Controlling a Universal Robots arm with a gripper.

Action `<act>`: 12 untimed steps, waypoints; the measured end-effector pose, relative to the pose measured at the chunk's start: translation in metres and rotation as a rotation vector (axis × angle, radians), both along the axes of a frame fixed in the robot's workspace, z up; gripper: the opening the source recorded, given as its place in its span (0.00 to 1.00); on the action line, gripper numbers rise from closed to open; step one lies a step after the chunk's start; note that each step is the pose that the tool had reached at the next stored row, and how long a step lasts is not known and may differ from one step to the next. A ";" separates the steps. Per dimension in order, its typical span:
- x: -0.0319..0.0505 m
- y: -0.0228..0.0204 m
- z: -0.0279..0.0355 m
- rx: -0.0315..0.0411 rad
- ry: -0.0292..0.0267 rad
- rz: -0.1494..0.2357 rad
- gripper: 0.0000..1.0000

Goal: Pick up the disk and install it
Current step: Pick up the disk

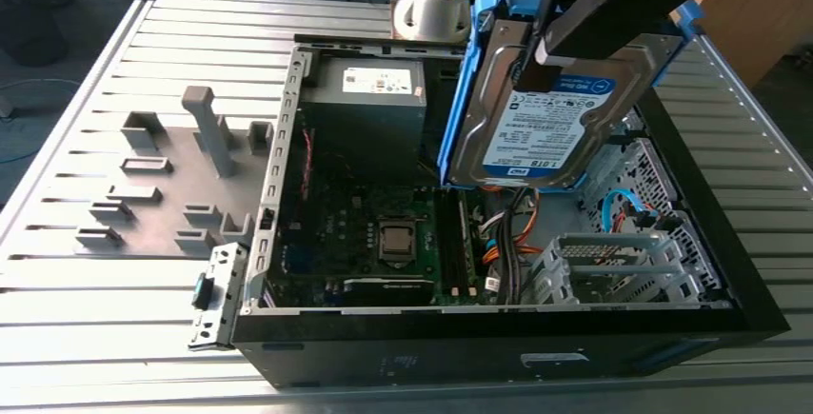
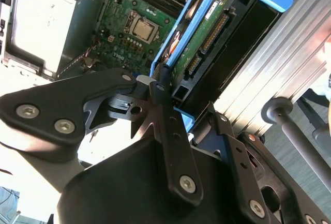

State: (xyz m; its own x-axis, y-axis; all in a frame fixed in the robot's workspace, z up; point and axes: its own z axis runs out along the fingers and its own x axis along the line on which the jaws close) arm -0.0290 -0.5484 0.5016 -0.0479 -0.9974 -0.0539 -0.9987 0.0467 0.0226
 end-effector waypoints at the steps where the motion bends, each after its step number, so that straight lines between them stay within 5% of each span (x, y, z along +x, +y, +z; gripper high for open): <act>1: 0.0003 0.0000 0.0000 0.0000 0.0000 0.000 0.36; 12: 0.0037 0.0000 0.0000 0.0000 0.0000 0.000 0.36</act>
State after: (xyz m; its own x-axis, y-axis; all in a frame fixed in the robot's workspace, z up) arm -0.0253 -0.5484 0.5016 -0.0479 -0.9974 -0.0539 -0.9987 0.0468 0.0226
